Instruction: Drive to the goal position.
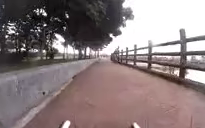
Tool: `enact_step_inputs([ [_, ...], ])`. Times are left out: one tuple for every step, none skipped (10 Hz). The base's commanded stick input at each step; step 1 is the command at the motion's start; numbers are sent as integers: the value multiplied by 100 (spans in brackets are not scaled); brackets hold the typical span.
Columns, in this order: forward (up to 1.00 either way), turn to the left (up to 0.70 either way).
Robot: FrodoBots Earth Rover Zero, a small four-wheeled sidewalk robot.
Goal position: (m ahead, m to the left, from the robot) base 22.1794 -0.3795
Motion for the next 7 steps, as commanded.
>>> enact_step_inputs([
  [70,1],
  [70,1],
  [70,1],
  [70,15],
  [70,36],
  [70,30],
  [70,11],
])
